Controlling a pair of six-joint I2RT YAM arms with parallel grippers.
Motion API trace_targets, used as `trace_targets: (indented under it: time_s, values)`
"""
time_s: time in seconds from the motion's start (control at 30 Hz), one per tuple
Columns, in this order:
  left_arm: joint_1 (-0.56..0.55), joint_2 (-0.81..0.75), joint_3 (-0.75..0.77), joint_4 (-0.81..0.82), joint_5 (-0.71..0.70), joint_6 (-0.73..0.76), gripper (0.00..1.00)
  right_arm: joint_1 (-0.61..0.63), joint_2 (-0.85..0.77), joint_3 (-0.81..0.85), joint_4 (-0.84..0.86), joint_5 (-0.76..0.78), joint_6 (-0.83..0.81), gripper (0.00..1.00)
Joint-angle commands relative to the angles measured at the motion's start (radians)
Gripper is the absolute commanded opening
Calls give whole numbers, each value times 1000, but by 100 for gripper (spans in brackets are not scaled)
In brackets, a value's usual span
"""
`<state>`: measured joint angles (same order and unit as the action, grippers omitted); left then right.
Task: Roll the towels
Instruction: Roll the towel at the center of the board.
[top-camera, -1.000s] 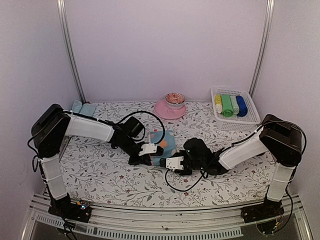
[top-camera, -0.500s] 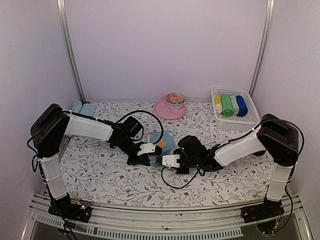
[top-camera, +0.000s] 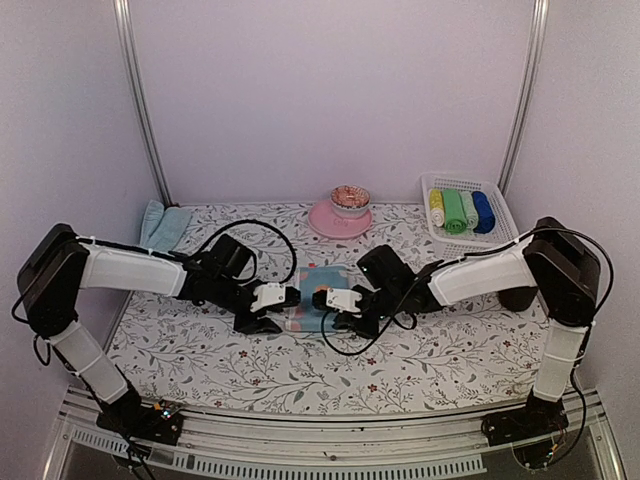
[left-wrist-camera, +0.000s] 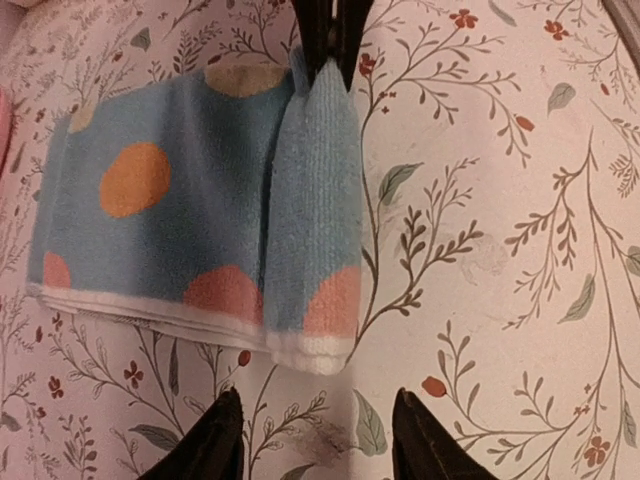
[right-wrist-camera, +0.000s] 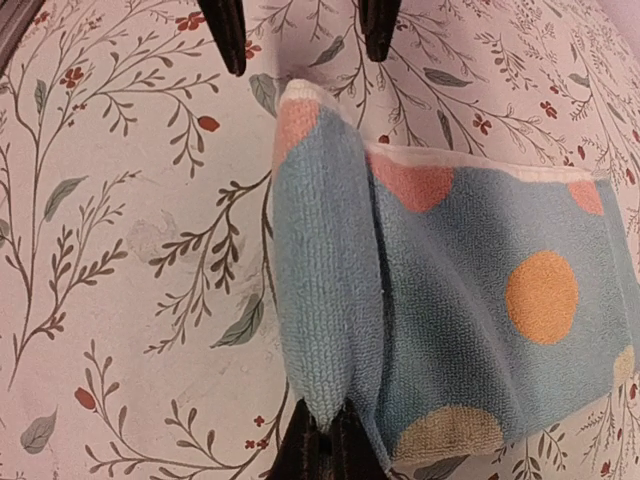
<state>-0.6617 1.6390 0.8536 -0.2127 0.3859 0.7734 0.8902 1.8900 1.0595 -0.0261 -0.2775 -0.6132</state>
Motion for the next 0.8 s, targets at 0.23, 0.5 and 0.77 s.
trace_targets:
  time_s: [0.23,0.5,0.77]
  values:
    - [-38,-160,-242,379,-117,108,44,-86,134,213,-262,-247,116,2]
    - [-107,-172,-345,549,-200,209,43,-117,243,326,-378,-287,135,2]
    - [-171,-128,-402,726,-258,342,45,-145,321,419,-474,-336,142,2]
